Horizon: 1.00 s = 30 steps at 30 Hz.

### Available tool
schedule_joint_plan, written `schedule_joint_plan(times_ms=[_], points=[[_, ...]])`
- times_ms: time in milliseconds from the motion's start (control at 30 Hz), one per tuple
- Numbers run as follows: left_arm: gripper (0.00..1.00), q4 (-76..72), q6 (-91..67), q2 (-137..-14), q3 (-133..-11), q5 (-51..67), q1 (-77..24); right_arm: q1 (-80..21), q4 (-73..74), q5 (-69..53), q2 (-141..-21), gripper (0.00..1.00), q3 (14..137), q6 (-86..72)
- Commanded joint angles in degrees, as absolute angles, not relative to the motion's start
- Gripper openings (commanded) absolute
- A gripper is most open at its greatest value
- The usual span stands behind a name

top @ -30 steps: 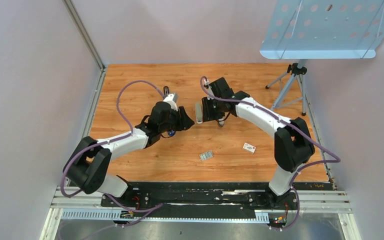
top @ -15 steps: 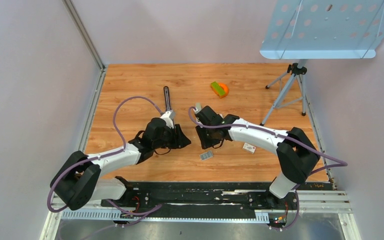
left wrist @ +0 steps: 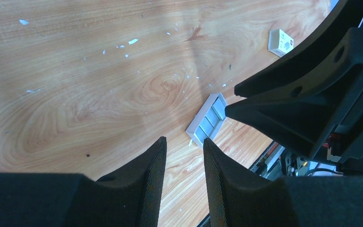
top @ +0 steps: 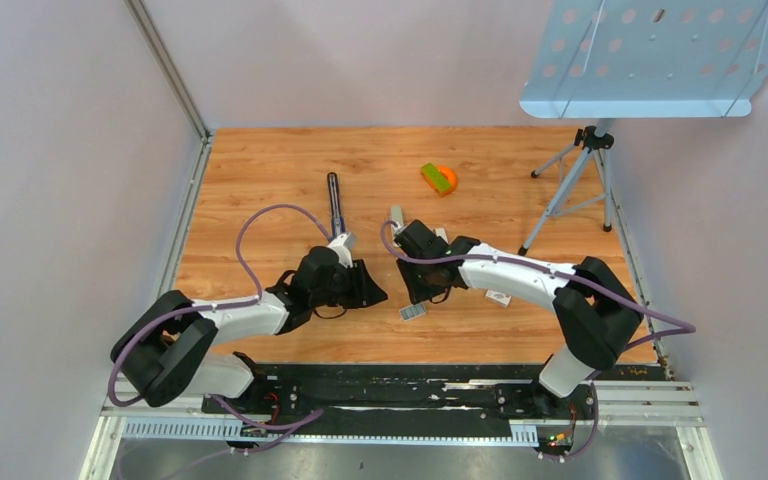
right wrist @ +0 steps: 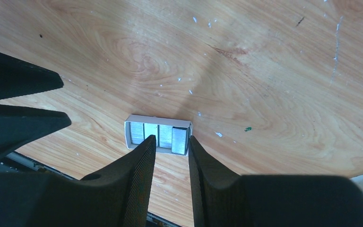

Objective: Load the staples into the stapler

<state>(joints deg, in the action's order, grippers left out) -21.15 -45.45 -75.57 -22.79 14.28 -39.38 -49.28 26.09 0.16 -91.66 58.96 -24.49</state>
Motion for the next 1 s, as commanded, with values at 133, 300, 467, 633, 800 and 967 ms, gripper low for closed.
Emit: schedule_joint_plan(times_ms=[133,300,467,633,800,967], points=[[0.33,-27.3,-47.9,-78.9,-21.5,15.2,-40.7,-51.7,25.9,2.6,-91.3,0.35,57.7,-25.3],[0.32,-29.2,-48.6,-80.6,-20.5,15.8,-41.2,-52.3,26.4,3.6,-91.8,0.35,57.8,-25.3],[0.32,-29.6,-48.7,-80.6,-20.1,15.5,-41.3,-52.8,26.6,4.3,-92.0,0.35,57.5,-25.5],[0.32,-30.0,-48.9,-81.5,-20.0,15.1,-41.6,-53.1,26.6,4.7,-91.9,0.35,56.8,-25.9],[0.32,-31.8,-49.9,-83.1,-19.9,15.6,-41.8,-53.3,26.2,4.9,-92.1,0.35,56.2,-26.2],[0.32,-32.5,-50.2,-83.9,-19.9,15.6,-42.2,-53.3,25.9,5.4,-92.8,0.35,56.2,-26.1]])
